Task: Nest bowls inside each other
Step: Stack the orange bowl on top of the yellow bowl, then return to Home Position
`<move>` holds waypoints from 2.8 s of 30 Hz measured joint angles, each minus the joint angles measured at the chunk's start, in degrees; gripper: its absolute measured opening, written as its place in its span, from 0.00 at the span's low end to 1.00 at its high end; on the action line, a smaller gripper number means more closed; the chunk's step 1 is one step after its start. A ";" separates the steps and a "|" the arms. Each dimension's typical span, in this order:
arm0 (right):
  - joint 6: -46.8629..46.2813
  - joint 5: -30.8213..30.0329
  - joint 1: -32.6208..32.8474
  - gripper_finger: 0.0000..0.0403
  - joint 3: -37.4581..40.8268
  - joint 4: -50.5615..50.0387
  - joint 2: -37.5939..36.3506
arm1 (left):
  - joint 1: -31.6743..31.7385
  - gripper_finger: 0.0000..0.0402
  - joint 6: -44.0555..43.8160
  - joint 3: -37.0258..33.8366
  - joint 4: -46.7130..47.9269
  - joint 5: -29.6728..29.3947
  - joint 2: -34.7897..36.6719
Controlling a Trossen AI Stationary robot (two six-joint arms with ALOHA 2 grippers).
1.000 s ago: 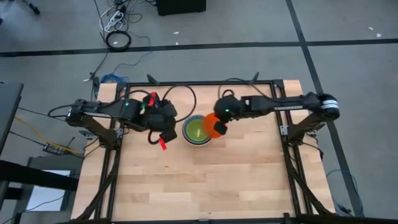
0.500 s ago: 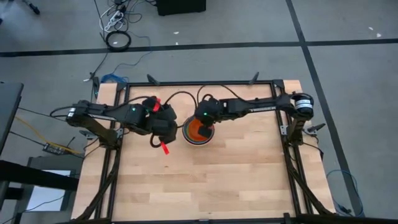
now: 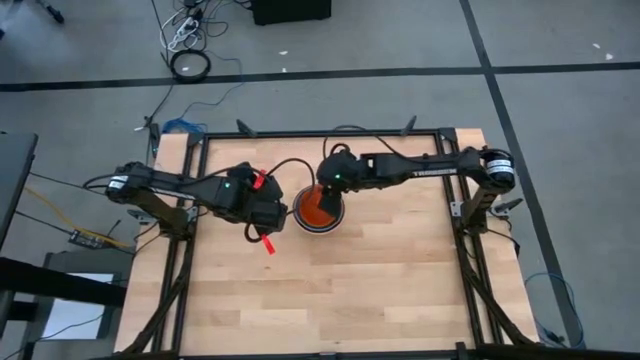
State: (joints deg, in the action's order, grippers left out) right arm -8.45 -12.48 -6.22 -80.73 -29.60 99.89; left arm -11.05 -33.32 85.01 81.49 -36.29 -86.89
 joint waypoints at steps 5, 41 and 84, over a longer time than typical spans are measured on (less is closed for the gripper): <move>-0.56 -2.11 0.00 0.46 0.44 0.48 -0.63 | 0.00 0.61 -0.26 -0.61 -1.10 0.02 0.00; 15.75 0.18 10.00 0.41 7.74 6.35 -29.25 | -6.44 0.61 -0.74 -0.61 -1.48 -6.23 0.00; 18.94 1.49 15.89 0.41 20.26 -1.85 -73.87 | 5.22 0.61 44.92 -42.55 -88.29 -5.04 41.80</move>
State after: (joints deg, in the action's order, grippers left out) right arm 10.49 -10.99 9.67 -60.47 -31.45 26.02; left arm -5.83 11.60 42.46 -6.79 -41.33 -45.09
